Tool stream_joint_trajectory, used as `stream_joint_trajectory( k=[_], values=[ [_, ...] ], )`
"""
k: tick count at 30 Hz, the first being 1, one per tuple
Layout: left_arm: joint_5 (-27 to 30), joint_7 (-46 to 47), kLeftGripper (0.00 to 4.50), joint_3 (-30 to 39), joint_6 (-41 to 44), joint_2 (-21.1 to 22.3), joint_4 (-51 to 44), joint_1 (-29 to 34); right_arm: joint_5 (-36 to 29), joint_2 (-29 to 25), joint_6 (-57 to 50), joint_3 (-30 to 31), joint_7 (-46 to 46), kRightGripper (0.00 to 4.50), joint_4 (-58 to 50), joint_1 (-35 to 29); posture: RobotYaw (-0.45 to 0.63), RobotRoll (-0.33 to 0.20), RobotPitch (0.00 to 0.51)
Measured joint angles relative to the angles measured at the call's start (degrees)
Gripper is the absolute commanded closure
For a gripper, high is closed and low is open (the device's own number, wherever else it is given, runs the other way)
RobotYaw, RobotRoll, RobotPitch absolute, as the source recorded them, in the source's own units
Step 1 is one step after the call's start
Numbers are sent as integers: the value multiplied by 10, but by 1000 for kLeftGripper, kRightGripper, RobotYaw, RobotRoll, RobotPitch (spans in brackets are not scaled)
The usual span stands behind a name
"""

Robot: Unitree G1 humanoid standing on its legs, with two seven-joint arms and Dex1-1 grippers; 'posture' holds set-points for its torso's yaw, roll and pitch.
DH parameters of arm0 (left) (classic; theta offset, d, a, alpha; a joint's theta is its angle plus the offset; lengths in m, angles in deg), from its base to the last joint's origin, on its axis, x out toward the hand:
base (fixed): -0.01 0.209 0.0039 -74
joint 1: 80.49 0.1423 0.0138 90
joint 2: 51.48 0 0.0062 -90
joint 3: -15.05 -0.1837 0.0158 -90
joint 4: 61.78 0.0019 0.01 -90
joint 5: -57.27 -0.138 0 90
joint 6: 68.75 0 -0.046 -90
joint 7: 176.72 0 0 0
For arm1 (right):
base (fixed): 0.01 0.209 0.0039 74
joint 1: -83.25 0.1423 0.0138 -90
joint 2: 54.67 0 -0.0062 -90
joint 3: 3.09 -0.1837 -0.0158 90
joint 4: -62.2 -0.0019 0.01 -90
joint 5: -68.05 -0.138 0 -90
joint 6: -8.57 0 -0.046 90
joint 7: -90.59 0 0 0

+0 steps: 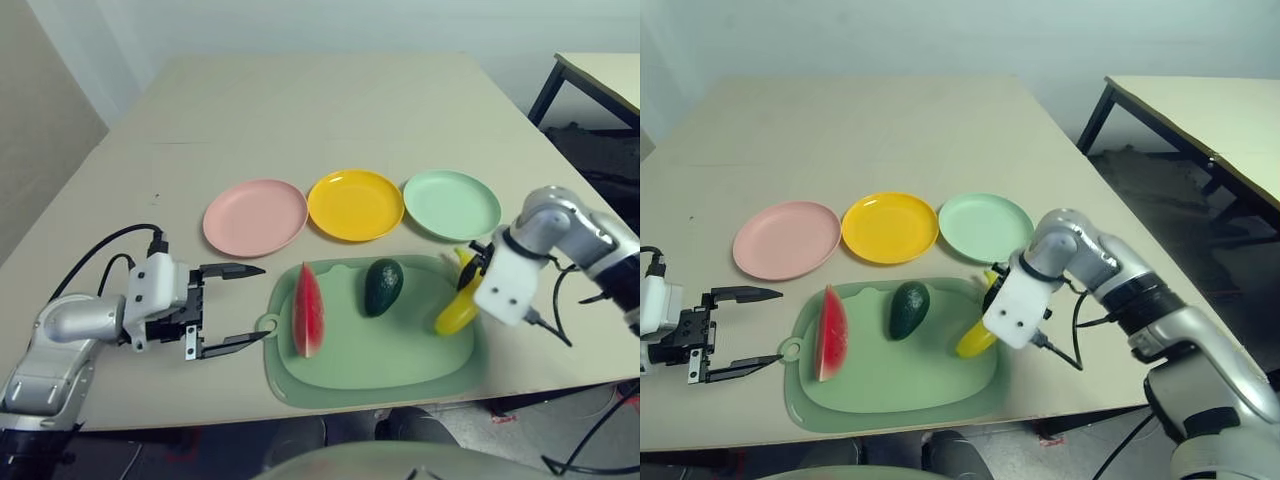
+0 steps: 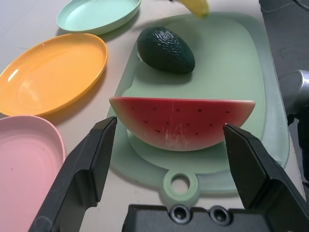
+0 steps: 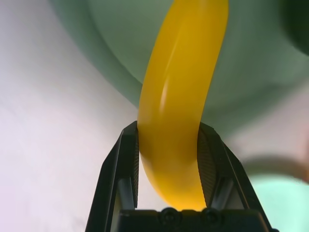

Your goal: Place the fruits into color-matched plates.

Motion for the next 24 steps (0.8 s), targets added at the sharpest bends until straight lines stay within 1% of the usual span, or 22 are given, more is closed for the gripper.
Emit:
stream_joint_trajectory(
  k=[2, 4, 6, 8, 10, 12, 14, 19, 24],
  values=[
    [2, 2, 0, 5, 3, 0, 0, 4, 2, 18, 2, 4, 0, 2812, 42, 62, 123, 0, 7],
    [4, 5, 0, 14, 5, 0, 0, 12, 7, 49, 2, 3, -1, 2812, 95, 111, 137, 0, 10],
    [4, 9, 0, 21, 7, 1, 0, 18, 17, 120, -3, -7, -10, 2812, 184, 163, 142, 0, 9],
    [6, 18, 0, 24, 14, 0, -5, 23, 19, 174, -9, -16, -24, 2812, 237, 189, 152, 0, 12],
    [11, 32, 0, 27, 30, -4, -17, 28, 22, 219, -10, -30, -49, 2812, 286, 201, 156, 0, 13],
    [18, 51, 0, 34, 49, -7, -28, 37, 42, 255, -9, -35, -92, 2812, 343, 214, 159, 0, 16],
    [20, 71, 0, 43, 66, -8, -33, 39, 58, 282, -11, -39, -132, 2812, 385, 223, 162, 0, 18],
    [24, 141, 0, 52, 119, -22, -47, 25, 107, 330, -34, -42, -238, 2812, 459, 240, 174, 0, 17],
    [24, 202, 0, 53, 164, -37, -55, 4, 151, 348, -68, -42, -301, 2812, 502, 240, 181, 0, 15]
  ],
)
